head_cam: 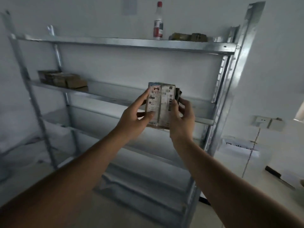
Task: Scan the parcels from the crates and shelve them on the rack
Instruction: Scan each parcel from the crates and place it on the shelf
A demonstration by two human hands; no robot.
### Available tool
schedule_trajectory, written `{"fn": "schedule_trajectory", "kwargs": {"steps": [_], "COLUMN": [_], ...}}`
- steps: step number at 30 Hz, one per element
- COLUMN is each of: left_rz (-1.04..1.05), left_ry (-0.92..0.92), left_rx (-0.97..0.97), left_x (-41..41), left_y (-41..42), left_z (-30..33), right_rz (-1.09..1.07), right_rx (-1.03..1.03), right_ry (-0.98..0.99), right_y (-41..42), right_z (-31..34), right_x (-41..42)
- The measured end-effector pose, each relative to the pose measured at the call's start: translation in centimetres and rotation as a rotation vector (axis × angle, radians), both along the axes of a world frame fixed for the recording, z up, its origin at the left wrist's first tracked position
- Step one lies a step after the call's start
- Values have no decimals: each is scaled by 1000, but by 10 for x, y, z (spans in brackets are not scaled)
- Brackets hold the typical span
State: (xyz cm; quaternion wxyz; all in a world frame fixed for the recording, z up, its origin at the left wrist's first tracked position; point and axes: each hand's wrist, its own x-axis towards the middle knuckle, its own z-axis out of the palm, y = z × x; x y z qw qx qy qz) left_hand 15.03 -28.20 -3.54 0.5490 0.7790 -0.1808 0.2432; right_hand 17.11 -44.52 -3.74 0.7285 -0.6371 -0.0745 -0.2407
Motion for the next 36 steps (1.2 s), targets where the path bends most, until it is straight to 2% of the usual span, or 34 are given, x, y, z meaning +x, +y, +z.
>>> {"fn": "schedule_trajectory", "kwargs": {"steps": [5,11,23,28,36], "left_rz": [73,174,318,344,183], "left_ry": [7,-4,32,60,122], "left_rx": [-17,-32,-19,4,15], "left_x": [16,64,252,321,430], "left_y": [105,218,432,506,614], "left_z": [5,4,-10,-6,-16], "right_rz": [23,147,312,291,117], "right_rx": [-21,-11,33,-21,-129], "right_ry": [11,11,88,126,166], "right_y": [111,229,455,527,619], "right_z": [7,7,-5,1,-6], "right_x": [28,91,303,374,466]}}
